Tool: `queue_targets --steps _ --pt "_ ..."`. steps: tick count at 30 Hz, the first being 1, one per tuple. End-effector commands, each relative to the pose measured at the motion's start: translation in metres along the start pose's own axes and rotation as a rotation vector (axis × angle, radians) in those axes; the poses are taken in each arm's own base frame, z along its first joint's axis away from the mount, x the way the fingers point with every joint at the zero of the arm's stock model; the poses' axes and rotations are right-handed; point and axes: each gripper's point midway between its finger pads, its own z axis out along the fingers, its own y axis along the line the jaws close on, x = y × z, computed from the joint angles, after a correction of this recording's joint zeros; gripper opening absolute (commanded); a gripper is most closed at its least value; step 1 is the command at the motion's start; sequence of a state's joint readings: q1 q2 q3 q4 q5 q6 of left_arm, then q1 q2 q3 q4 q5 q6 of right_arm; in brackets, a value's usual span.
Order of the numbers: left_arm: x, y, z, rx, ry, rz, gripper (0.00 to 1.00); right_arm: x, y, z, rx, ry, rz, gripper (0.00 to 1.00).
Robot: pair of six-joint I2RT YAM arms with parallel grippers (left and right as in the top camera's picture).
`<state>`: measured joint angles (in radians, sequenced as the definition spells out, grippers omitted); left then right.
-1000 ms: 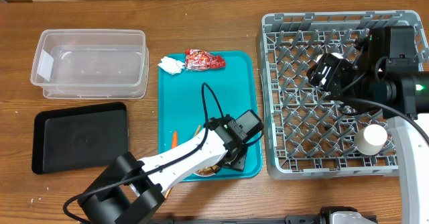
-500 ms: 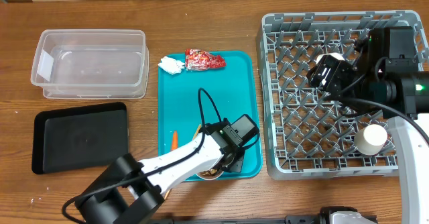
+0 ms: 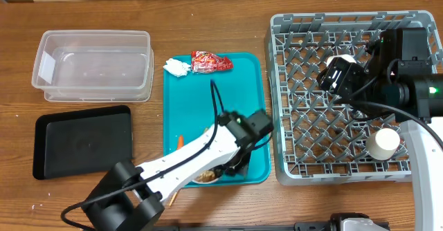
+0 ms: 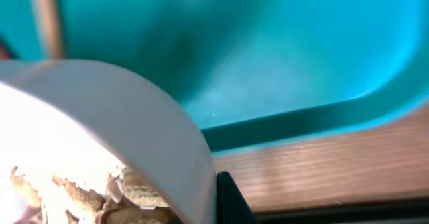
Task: Sort waste into correct bins and load items into the dishwasher
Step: 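Lift the bowl off the teal tray with the left gripper, then carry the bowl left over the black tray with the left gripper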
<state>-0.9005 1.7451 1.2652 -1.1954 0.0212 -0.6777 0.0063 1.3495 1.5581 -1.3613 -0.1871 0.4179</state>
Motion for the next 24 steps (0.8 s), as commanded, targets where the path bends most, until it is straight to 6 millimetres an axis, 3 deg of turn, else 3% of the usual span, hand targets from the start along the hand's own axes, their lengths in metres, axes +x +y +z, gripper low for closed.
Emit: queue_targets --steps 1,6,12,15,20,24 --pt "-0.022 0.005 -0.044 0.018 -0.127 -0.012 0.04 -0.003 0.003 -0.005 -0.016 -0.017 -0.007 1.0" --pt "-0.014 0.045 -0.088 -0.026 -0.217 -0.121 0.04 -0.002 0.002 -0.005 -0.012 -0.011 -0.006 1.0" --pt "0.037 0.135 -0.141 -0.101 -0.32 -0.369 0.04 -0.003 0.003 -0.005 -0.015 -0.014 -0.006 1.0" --pt "0.057 0.164 -0.16 -0.047 -0.398 -0.469 0.04 -0.004 0.003 -0.005 -0.016 -0.018 -0.007 1.0" --pt "0.084 0.196 -0.173 0.067 -0.516 -0.688 0.04 -0.004 0.003 -0.005 -0.016 -0.018 -0.008 1.0" --pt "0.101 0.211 -0.162 0.107 -0.551 -0.814 0.04 -0.004 0.003 -0.005 -0.016 -0.018 -0.007 1.0"
